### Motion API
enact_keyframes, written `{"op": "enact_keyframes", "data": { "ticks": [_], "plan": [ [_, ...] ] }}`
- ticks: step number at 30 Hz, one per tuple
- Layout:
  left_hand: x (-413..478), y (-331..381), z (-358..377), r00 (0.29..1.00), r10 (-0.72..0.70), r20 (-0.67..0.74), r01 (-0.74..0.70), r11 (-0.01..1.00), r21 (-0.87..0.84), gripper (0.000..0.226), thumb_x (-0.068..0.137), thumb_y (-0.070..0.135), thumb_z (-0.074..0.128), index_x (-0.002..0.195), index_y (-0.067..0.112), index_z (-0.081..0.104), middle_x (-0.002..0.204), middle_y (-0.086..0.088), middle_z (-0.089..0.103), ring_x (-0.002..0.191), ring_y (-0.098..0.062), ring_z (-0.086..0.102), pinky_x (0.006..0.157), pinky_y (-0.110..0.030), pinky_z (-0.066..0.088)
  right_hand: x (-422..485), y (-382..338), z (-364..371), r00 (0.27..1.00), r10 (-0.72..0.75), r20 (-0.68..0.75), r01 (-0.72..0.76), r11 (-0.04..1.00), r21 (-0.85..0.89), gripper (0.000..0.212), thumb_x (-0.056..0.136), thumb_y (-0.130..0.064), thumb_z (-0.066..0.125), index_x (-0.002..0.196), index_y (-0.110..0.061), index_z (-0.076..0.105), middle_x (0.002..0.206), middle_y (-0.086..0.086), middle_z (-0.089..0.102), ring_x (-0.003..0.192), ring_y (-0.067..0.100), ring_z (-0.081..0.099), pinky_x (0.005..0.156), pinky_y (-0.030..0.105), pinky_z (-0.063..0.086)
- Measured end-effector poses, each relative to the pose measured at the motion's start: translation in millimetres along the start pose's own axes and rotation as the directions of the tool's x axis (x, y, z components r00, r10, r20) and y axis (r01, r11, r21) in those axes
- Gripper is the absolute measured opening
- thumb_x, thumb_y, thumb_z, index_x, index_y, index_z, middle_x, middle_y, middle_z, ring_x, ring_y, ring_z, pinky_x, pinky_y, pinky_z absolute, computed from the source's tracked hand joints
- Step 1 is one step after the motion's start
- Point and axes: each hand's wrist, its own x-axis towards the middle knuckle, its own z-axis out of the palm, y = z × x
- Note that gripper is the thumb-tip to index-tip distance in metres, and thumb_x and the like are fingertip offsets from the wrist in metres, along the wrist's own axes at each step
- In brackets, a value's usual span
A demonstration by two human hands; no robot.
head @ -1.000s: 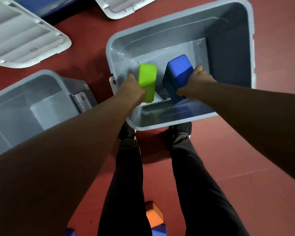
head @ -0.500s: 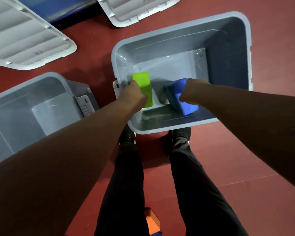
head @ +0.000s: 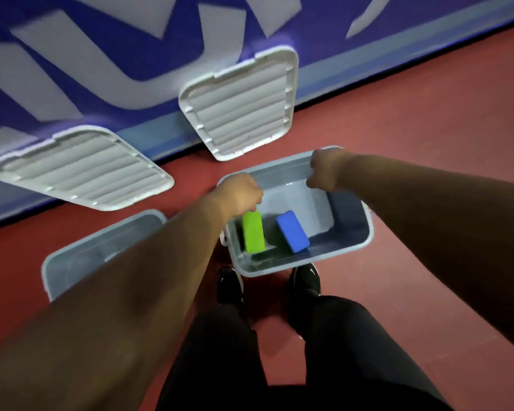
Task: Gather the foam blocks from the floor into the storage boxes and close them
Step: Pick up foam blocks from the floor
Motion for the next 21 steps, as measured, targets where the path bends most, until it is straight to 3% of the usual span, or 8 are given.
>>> {"op": "enact_keyframes", "data": {
  "ticks": [2,4,7,10,12,15,18,21],
  "plan": [
    [-35.4,37.2,-39.2,0.996,0.069,-0.059,-0.068,0.997,0.020,0.019,0.092,0.011,0.057,0.089,0.002,0.073,0.096,-0.019,0.078,0.086,-0.030,0.078,0.066,-0.029,0.055,-36.4,-8.9,-56.1,0.996,-0.058,-0.075,0.052,0.996,-0.073,0.024,0.092,-0.030,0.061,0.099,-0.006,0.063,0.119,0.021,0.068,0.101,0.036,0.062,0.080,0.029,0.044],
    [-76.8,76.5,-78.0,0.983,0.135,-0.124,-0.135,0.991,0.011,0.019,0.091,0.012,0.055,0.082,0.009,0.072,0.095,-0.014,0.079,0.080,-0.028,0.077,0.065,-0.030,0.056,-78.3,-18.6,-111.2,0.981,-0.104,-0.165,0.085,0.989,-0.122,0.024,0.095,-0.029,0.058,0.083,-0.009,0.060,0.112,0.021,0.069,0.097,0.035,0.061,0.077,0.029,0.038],
    [-139.9,127.2,-123.9,0.955,0.221,-0.199,-0.229,0.973,-0.014,0.016,0.094,0.016,0.054,0.094,0.011,0.069,0.098,-0.005,0.079,0.080,-0.019,0.077,0.072,-0.035,0.059,-142.0,-30.7,-174.6,0.957,-0.083,-0.277,0.056,0.993,-0.104,0.027,0.094,-0.026,0.054,0.068,-0.016,0.054,0.086,0.011,0.069,0.081,0.031,0.059,0.070,0.031,0.043],
    [-188.6,162.8,-154.9,0.920,0.310,-0.239,-0.323,0.946,-0.018,0.018,0.094,0.019,0.054,0.103,0.011,0.067,0.095,-0.001,0.079,0.084,-0.018,0.078,0.075,-0.035,0.060,-181.8,-34.1,-210.4,0.955,-0.041,-0.293,0.033,0.999,-0.032,0.027,0.088,-0.028,0.055,0.072,-0.013,0.070,0.068,0.004,0.073,0.070,0.029,0.070,0.073,0.035,0.059],
    [-211.9,174.5,-168.1,0.905,0.350,-0.243,-0.364,0.931,-0.013,0.017,0.091,0.019,0.054,0.100,0.011,0.067,0.092,0.000,0.080,0.083,-0.018,0.078,0.078,-0.038,0.062,-202.7,-36.0,-222.2,0.959,-0.008,-0.283,0.019,0.999,0.039,0.028,0.088,-0.027,0.054,0.078,-0.011,0.075,0.069,0.003,0.076,0.069,0.027,0.075,0.076,0.041,0.064],
    [-236.3,181.0,-178.2,0.895,0.390,-0.216,-0.393,0.919,0.032,0.018,0.091,0.017,0.053,0.096,0.010,0.069,0.092,-0.001,0.080,0.082,-0.018,0.079,0.081,-0.040,0.063,-227.1,-43.5,-229.0,0.947,0.042,-0.319,0.005,0.989,0.145,0.028,0.090,-0.023,0.051,0.085,-0.009,0.075,0.080,0.002,0.078,0.071,0.024,0.077,0.078,0.044,0.065],
    [-250.2,176.8,-183.7,0.897,0.412,-0.160,-0.408,0.911,0.060,0.017,0.094,0.016,0.052,0.095,0.012,0.068,0.098,-0.004,0.079,0.089,-0.020,0.078,0.084,-0.040,0.062,-242.3,-54.4,-223.2,0.914,0.095,-0.394,-0.005,0.975,0.223,0.026,0.090,-0.020,0.050,0.090,-0.013,0.075,0.082,-0.001,0.079,0.072,0.020,0.077,0.080,0.039,0.064],
    [-256.2,166.3,-189.1,0.900,0.426,-0.092,-0.416,0.903,0.109,0.020,0.093,0.016,0.053,0.099,0.010,0.070,0.100,-0.004,0.079,0.088,-0.019,0.078,0.087,-0.040,0.063,-257.4,-70.8,-210.2,0.877,0.157,-0.455,-0.023,0.958,0.285,0.023,0.090,-0.019,0.051,0.089,-0.014,0.074,0.077,-0.005,0.076,0.070,0.015,0.072,0.067,0.028,0.056]
  ]
}}
